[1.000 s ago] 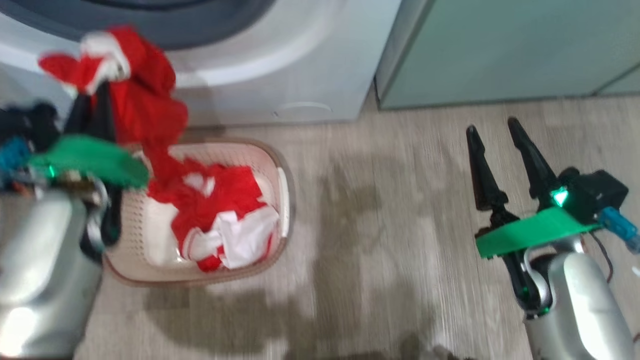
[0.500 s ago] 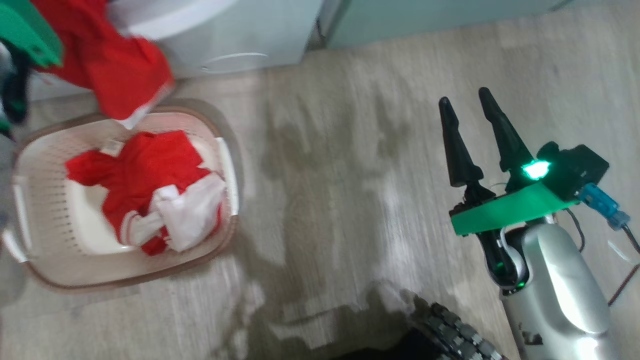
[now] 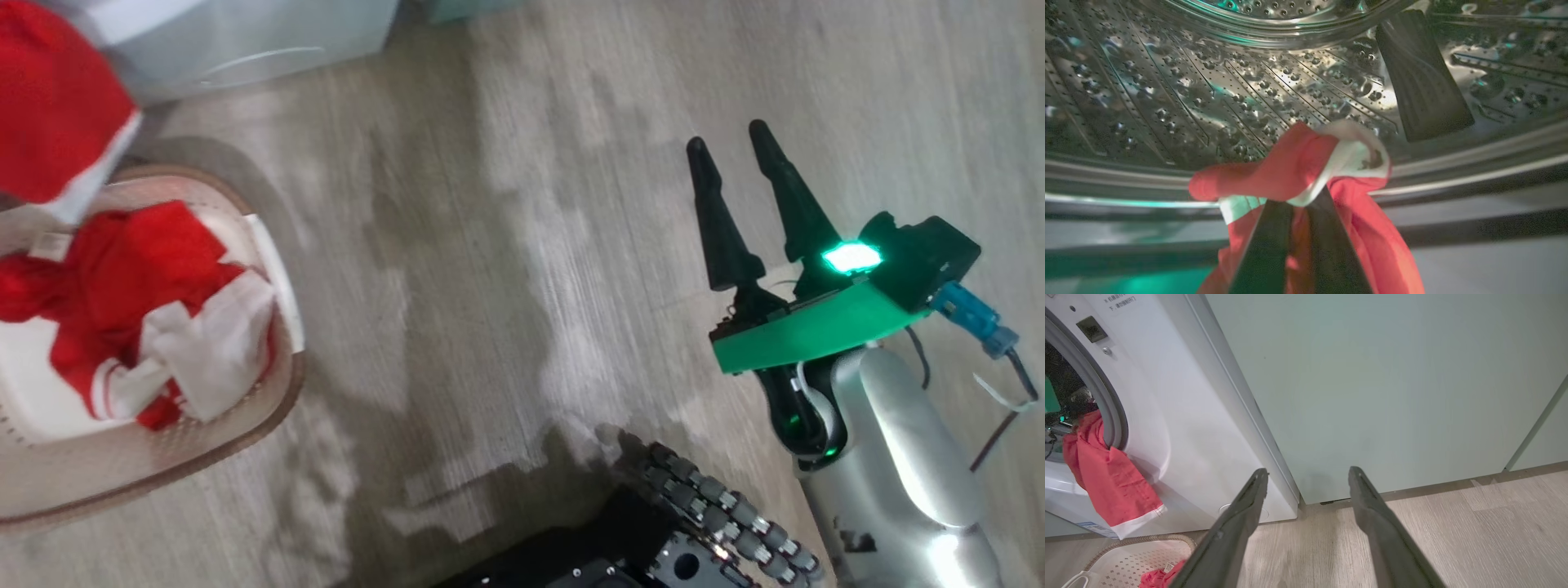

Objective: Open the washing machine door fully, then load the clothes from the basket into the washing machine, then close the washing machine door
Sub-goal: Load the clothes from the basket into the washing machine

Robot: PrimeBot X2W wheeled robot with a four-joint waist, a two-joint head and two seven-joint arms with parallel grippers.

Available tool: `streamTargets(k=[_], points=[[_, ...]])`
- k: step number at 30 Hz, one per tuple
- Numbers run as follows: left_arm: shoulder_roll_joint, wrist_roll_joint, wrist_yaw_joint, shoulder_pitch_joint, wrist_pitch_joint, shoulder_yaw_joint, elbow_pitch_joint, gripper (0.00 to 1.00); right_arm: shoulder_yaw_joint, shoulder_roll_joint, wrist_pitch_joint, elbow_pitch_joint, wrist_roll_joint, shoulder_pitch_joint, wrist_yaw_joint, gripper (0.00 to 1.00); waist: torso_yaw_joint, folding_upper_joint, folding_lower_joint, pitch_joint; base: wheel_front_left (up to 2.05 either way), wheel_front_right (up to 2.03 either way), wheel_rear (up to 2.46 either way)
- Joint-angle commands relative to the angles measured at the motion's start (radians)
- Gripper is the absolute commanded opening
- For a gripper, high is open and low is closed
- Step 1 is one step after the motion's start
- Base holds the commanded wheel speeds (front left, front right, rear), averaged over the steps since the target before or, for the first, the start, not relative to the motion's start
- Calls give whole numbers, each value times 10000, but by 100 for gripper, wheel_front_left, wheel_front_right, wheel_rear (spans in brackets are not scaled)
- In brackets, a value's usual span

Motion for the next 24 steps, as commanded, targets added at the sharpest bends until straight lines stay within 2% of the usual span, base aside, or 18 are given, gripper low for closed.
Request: streamTargets(k=[1, 7, 12, 17, 24], points=[[690, 45, 19, -533, 14, 329, -255, 0, 228, 17, -89, -359, 86, 30, 0, 100, -239, 0, -1, 207, 0, 0, 0], [1198, 342, 254, -1244, -265, 389, -299, 0, 377, 17, -90, -515, 235, 49, 0, 100, -557, 0, -1, 539, 0, 0, 0], [1533, 715, 441, -1809, -1313, 465, -321, 0, 487, 17, -90, -655, 392, 26, 0, 100, -815, 0, -1, 748, 0, 0, 0], [1643, 998, 495, -2300, -2777, 571, -380, 0, 504, 17, -91, -826, 471, 34, 0, 100, -907, 0, -1, 905, 0, 0, 0], [1516, 872, 361, -2062, -2941, 508, 523, 0, 531, 17, -91, -853, 514, -24, 0, 100, -775, 0, -1, 991, 0, 0, 0]])
